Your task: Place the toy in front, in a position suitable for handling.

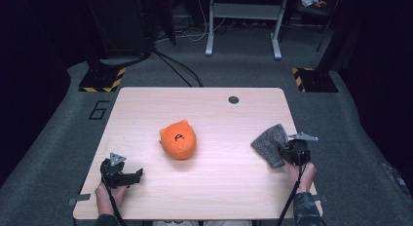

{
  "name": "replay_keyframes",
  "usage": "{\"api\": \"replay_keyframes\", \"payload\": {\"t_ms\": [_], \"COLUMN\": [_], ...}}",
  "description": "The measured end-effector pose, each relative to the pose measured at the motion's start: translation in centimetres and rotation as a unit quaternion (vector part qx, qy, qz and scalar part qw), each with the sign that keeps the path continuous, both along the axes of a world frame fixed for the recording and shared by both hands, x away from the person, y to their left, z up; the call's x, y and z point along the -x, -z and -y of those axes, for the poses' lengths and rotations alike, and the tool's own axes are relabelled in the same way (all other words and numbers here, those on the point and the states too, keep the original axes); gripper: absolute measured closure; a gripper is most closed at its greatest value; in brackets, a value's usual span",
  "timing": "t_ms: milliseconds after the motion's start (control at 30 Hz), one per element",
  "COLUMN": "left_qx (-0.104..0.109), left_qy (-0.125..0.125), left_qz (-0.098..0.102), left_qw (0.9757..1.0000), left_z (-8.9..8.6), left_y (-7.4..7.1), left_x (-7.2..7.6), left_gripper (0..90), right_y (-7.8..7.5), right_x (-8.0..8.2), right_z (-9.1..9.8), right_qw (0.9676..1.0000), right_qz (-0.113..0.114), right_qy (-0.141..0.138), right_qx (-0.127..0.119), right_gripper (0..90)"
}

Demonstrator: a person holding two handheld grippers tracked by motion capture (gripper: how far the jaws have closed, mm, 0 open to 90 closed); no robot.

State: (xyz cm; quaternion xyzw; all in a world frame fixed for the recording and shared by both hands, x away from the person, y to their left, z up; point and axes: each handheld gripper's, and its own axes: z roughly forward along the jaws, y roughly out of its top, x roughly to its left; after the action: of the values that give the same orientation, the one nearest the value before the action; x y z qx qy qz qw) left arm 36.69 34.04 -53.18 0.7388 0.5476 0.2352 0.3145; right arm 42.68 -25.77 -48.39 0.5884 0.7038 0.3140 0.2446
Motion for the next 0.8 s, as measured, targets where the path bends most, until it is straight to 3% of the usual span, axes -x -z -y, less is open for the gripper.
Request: {"api": "replay_keyframes", "payload": {"t_ms": [300, 400, 600, 800], "left_qx": [0.000, 0.000, 0.000, 0.000], "left_qy": [-0.002, -0.003, -0.003, -0.002], "left_qz": [0.003, 0.004, 0.005, 0.003], "left_qw": [1.0000, 1.0000, 1.0000, 1.0000], "left_z": [0.0, 0.0, 0.0, 0.0], "left_y": [0.0, 0.1, 0.1, 0.0], "left_x": [0.0, 0.0, 0.0, 0.0], "left_gripper": [1.3, 1.3, 1.3, 1.3], "right_y": [1.2, 1.4, 0.1, -0.7], "right_x": [-2.2, -2.6, -1.7, 0.2], "right_z": [0.1, 0.3, 0.6, 0.6], "right_qw": [0.9996, 0.9995, 0.9996, 0.9999], "right_qz": [-0.017, -0.018, -0.003, -0.005], "right_qy": [0.016, 0.023, 0.022, -0.005], "right_qx": [0.018, 0.014, 0.018, 0.012], "right_gripper": [66.5, 56.2, 30.9, 16.1]}}
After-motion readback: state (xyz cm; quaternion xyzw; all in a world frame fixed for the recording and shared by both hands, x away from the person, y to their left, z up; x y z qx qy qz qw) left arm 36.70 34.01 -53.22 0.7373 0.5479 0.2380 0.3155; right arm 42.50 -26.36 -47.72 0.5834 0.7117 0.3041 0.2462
